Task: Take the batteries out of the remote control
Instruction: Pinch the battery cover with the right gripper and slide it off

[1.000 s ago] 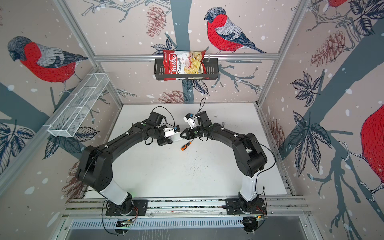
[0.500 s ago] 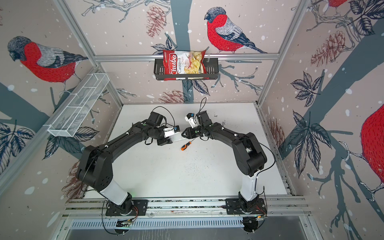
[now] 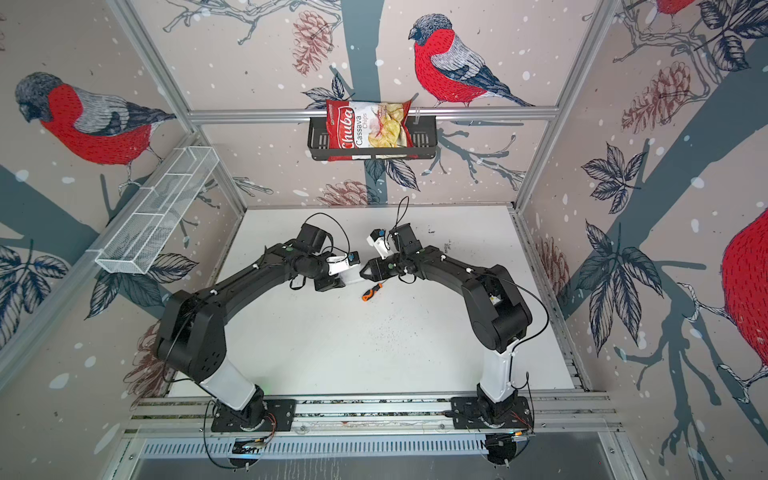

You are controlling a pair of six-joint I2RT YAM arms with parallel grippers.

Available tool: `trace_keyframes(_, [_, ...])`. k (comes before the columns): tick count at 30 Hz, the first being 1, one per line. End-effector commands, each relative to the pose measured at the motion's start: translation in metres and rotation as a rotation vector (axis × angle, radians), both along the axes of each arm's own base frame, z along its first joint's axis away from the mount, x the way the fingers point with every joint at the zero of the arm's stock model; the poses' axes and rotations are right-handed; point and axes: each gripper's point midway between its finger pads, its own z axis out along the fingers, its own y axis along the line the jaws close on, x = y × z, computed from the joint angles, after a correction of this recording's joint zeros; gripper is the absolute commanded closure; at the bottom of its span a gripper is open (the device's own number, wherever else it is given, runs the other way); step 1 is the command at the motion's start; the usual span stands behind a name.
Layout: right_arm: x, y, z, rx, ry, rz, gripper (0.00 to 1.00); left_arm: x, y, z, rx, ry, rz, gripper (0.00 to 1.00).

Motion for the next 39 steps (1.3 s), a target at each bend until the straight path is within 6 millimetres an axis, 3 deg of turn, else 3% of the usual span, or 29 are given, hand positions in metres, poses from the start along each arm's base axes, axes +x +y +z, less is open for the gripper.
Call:
trace_keyframes(1, [-0.005,0.004,0.004,0.024,-0.005,0.04,0.5,-0.001,-0.005,0.004,-0.028,-0.002,-0.017,0.75])
trace_keyframes(17, [0.003,-0.001,-0.005,-0.028,-0.008,0.009,0.73,-0.001,-0.006,0.005,-0.032,-0.003,-0.015,0.75])
trace_keyframes(20, [0.008,-0.005,-0.007,-0.048,-0.016,-0.014,0.73,-0.001,-0.006,0.005,-0.033,-0.001,-0.017,0.75])
trace_keyframes(24, [0.01,-0.007,-0.006,-0.052,-0.02,-0.021,0.56,0.0,-0.006,0.005,-0.03,0.002,-0.016,0.76])
trace_keyframes(26, [0.01,-0.007,-0.003,-0.047,-0.025,-0.022,0.54,-0.001,-0.006,0.005,-0.031,0.001,-0.016,0.76])
trace_keyframes(33, [0.015,-0.013,-0.006,-0.083,-0.041,-0.06,0.67,0.0,-0.006,0.004,-0.028,0.001,-0.015,0.76])
trace_keyframes(39, [0.017,-0.016,-0.004,-0.094,-0.05,-0.078,0.7,-0.001,-0.005,0.001,-0.027,0.006,-0.015,0.76])
